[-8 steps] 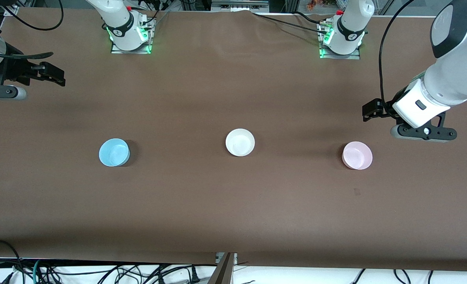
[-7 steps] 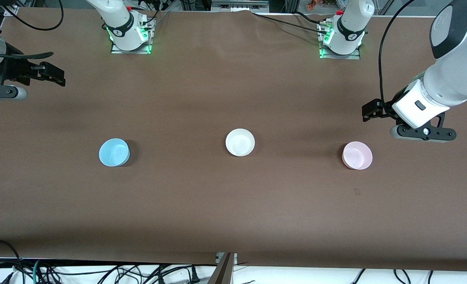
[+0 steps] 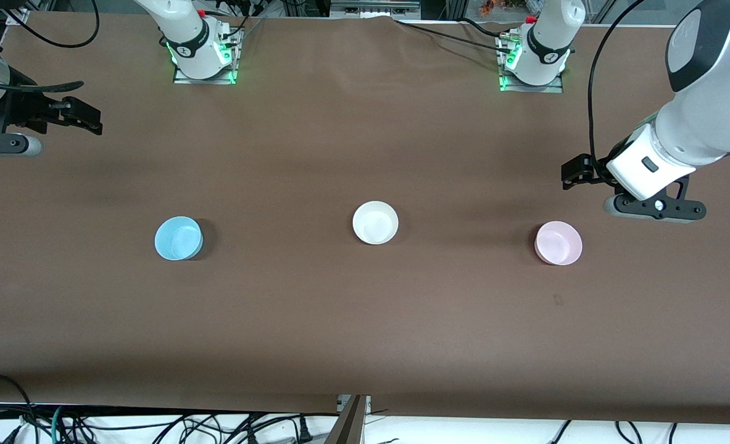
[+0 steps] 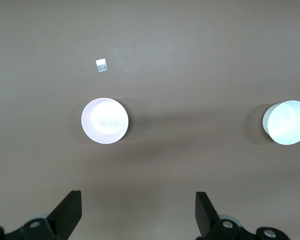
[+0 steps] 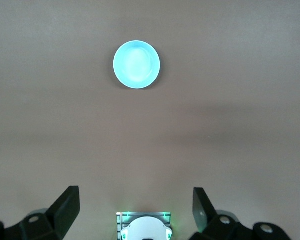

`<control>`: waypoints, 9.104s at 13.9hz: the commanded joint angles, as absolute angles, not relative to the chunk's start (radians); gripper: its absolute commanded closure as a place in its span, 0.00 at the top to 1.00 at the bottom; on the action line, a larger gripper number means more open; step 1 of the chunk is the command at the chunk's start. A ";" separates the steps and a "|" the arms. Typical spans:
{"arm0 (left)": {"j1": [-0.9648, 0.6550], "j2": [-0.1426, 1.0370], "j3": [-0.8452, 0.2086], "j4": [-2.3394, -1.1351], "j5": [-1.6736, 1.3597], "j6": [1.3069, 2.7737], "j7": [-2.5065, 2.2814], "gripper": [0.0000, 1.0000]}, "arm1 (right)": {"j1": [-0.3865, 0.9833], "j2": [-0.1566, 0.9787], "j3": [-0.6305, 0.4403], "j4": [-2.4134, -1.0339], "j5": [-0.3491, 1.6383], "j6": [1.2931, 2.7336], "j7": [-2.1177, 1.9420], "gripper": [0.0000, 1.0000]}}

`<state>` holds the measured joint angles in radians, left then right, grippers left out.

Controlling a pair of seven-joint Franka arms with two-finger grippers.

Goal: Stack pink and blue bowls on white bowl

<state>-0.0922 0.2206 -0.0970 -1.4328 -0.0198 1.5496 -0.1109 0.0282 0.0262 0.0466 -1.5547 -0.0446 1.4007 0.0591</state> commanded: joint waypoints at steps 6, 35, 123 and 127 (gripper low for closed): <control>-0.097 0.230 -0.100 -1.410 -0.002 1.532 -0.110 1.00 | 0.015 0.040 0.057 -1.528 -0.044 1.394 0.041 1.00; -0.092 0.232 -0.098 -1.410 -0.005 1.532 -0.109 1.00 | -0.066 0.336 0.034 -1.551 -0.037 1.581 -0.008 1.00; 0.141 0.519 -0.077 -1.854 0.097 2.295 -0.023 1.00 | -0.126 0.469 0.041 -2.023 0.282 2.399 -0.130 0.00; 0.146 0.497 -0.078 -1.911 0.097 2.295 -0.018 0.98 | -0.130 0.468 0.038 -1.936 0.282 2.246 -0.132 0.00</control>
<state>0.1386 0.5484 -0.0736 -1.8520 0.0782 2.2827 -0.0331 -0.1153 0.4631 0.0324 -1.9969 0.2590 2.3340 -0.1005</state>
